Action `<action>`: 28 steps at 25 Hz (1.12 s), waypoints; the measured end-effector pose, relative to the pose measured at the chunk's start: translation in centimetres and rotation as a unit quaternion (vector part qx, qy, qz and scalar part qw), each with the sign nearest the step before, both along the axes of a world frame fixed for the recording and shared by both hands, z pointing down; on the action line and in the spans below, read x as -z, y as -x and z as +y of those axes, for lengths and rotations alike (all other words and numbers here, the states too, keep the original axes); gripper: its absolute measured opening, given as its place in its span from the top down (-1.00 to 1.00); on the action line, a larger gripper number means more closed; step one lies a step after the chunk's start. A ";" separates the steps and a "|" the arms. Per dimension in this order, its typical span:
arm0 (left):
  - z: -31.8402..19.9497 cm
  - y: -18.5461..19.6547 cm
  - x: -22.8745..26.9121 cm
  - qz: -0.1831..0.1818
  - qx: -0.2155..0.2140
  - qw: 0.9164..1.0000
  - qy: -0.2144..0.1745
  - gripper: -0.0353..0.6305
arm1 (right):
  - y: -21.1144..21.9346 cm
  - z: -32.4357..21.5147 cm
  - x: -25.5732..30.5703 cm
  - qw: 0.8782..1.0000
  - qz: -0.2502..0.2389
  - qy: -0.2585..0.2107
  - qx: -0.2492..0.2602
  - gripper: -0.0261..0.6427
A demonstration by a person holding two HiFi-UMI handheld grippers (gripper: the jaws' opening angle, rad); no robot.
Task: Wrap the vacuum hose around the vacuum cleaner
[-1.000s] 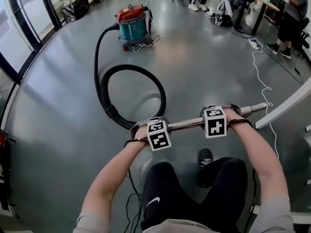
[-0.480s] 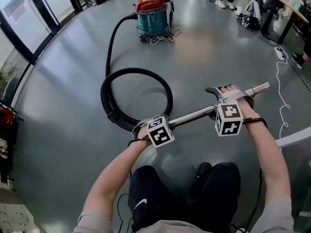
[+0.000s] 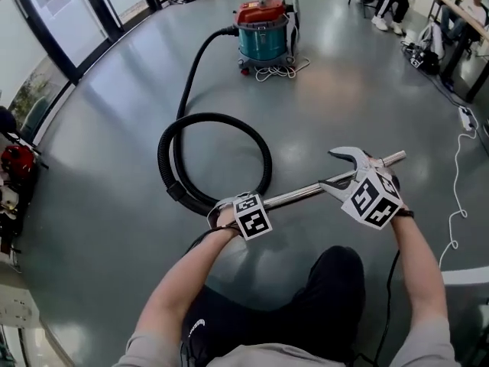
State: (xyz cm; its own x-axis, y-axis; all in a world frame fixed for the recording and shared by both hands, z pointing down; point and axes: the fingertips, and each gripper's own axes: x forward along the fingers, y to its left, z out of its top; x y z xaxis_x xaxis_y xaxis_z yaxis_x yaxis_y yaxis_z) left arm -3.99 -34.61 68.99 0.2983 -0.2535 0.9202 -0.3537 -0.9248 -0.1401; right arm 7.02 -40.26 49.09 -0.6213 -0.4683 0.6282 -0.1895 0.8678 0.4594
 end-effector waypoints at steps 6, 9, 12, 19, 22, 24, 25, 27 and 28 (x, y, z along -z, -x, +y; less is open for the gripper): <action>-5.1 -2.1 0.9 0.055 0.106 0.993 0.001 0.57 | -0.3 -2.9 -2.3 0.968 -0.168 0.173 -0.066 0.21; -8.4 -3.0 1.4 0.087 0.167 0.982 -0.001 0.57 | -1.4 -6.4 -3.7 0.934 -0.237 0.230 -0.134 0.26; -11.1 -3.6 2.4 0.106 0.217 0.970 -0.005 0.57 | -1.5 -10.1 -4.5 0.882 -0.319 0.285 -0.199 0.01; -14.8 -4.8 5.5 0.141 0.256 0.956 -0.018 0.57 | 4.3 -16.6 -4.5 0.754 -0.470 0.391 -0.238 -0.11; -15.5 -4.2 5.6 0.150 0.248 0.957 -0.028 0.57 | 6.4 -18.7 -4.7 0.737 -0.497 0.383 -0.252 0.25; -16.4 -3.0 5.1 0.153 0.244 0.957 -0.029 0.57 | 7.7 -19.8 -5.0 0.726 -0.507 0.388 -0.256 0.30; -16.8 -2.3 4.7 0.153 0.241 0.958 -0.027 0.57 | 8.3 -20.2 -5.3 0.719 -0.509 0.396 -0.258 0.32; -17.4 -1.3 3.9 0.148 0.230 0.962 -0.022 0.56 | 9.6 -21.0 -6.1 0.706 -0.511 0.412 -0.266 0.37; -17.7 -0.8 3.6 0.144 0.218 0.965 -0.021 0.55 | 10.1 -21.5 -6.3 0.699 -0.513 0.418 -0.271 0.38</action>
